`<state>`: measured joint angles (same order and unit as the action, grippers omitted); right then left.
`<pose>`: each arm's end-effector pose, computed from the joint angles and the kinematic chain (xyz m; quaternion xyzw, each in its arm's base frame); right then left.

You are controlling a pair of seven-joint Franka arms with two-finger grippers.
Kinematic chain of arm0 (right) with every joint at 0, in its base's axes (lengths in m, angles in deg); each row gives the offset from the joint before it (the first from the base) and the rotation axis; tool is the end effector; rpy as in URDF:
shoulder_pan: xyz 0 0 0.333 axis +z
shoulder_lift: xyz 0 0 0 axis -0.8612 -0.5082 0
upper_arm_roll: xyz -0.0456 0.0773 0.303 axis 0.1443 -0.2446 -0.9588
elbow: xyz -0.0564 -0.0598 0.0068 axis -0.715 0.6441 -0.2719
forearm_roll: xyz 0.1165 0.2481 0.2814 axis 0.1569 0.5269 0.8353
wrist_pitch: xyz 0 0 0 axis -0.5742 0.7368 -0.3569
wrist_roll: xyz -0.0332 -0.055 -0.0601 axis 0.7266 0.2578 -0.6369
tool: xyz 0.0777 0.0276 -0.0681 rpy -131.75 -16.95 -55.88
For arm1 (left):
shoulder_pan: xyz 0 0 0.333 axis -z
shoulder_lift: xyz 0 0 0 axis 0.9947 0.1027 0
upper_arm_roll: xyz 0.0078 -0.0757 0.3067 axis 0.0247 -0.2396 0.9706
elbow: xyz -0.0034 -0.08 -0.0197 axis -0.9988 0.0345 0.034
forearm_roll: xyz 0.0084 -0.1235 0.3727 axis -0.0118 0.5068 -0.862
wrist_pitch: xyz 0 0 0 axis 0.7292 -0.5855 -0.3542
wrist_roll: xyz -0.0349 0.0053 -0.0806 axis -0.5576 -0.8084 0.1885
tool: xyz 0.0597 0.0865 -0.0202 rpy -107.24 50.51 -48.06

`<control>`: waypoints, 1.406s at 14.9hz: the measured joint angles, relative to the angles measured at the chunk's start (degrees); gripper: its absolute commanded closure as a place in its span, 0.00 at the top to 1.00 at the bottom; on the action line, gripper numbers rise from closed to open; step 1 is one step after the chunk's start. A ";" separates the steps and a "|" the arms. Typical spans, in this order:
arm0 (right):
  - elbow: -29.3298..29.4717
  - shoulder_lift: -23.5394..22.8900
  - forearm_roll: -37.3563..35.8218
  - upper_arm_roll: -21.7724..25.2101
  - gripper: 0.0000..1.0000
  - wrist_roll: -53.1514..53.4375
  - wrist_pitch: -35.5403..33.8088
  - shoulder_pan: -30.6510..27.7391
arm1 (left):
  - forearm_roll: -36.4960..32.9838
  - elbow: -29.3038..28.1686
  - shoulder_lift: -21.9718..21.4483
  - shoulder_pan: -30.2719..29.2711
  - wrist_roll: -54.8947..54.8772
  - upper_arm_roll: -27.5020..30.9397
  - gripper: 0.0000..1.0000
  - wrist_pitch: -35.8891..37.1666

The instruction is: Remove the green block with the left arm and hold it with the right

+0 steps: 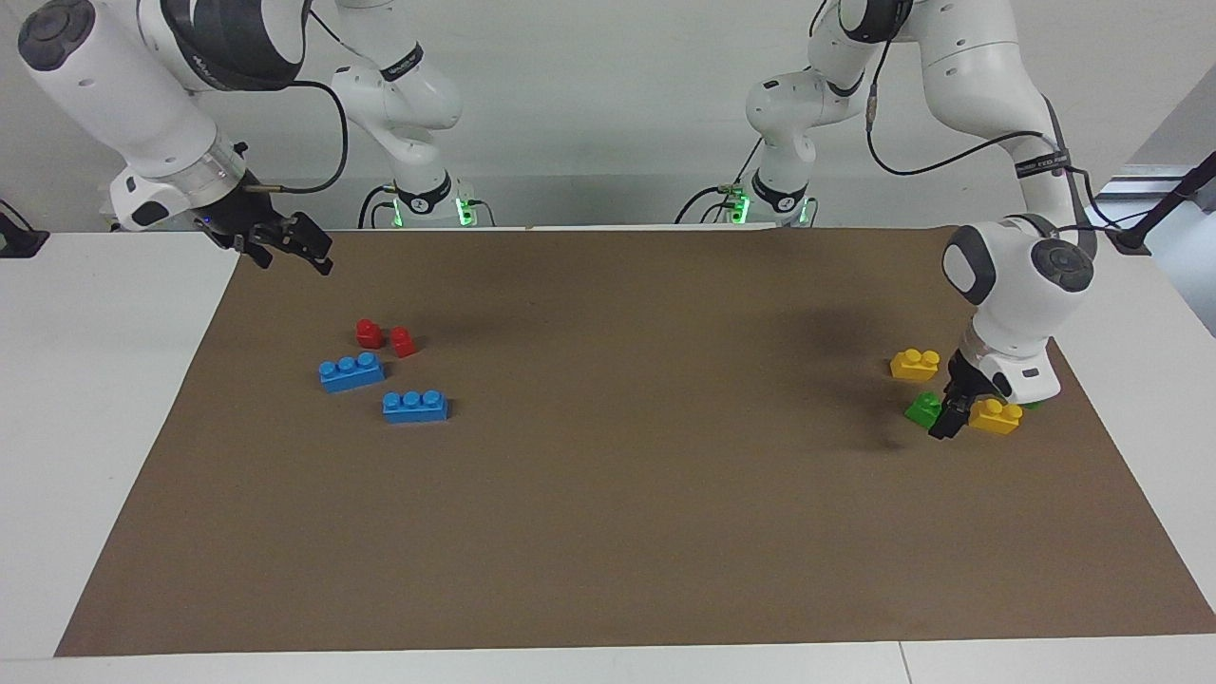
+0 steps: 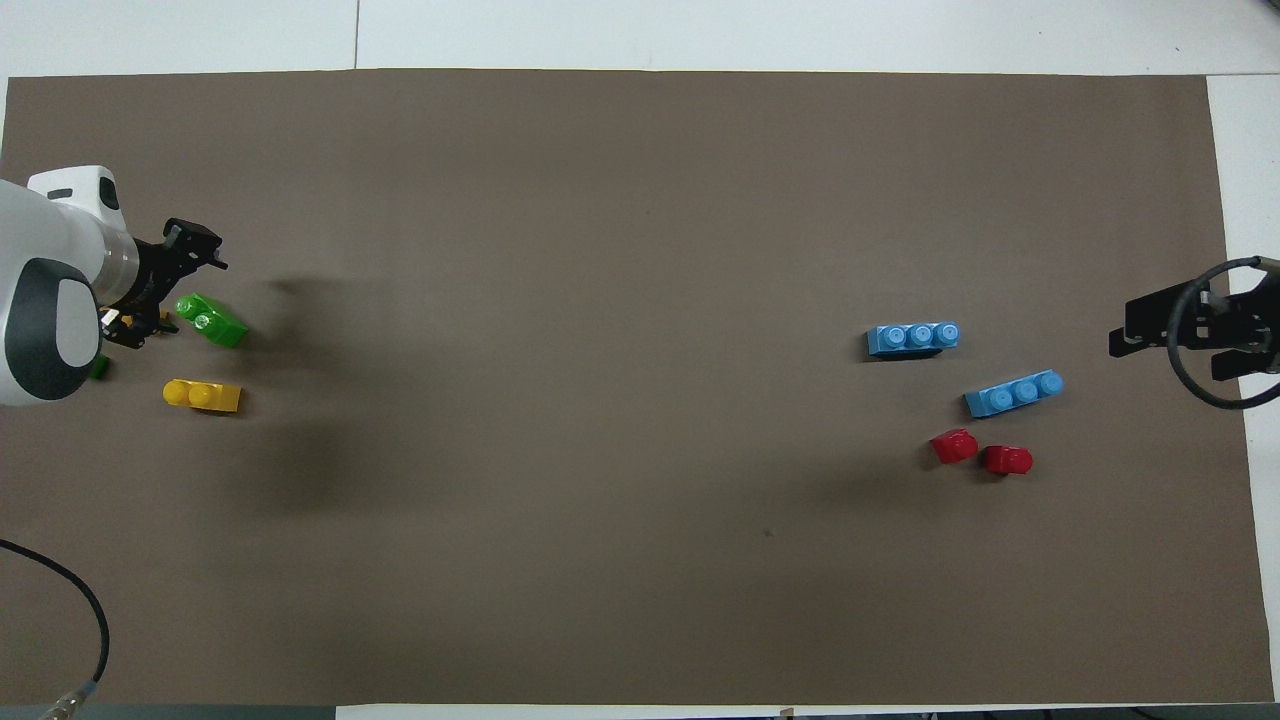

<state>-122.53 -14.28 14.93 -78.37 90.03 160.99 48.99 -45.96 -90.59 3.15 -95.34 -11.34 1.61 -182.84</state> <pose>0.5310 -0.0407 0.5798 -0.9925 0.0941 0.0702 0.0339 0.6262 0.0590 0.3616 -0.9062 -0.4214 -0.0338 0.0105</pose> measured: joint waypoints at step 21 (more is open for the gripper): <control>0.44 -0.08 -4.36 -0.02 1.00 2.23 8.00 1.29 | 3.42 6.45 -21.01 2.92 -47.56 -2.17 1.00 34.36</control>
<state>-122.09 -14.36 10.57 -78.40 92.26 168.99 50.29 -42.54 -84.14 -17.86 -92.42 -58.90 -0.56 -148.48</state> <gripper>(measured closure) 0.000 0.000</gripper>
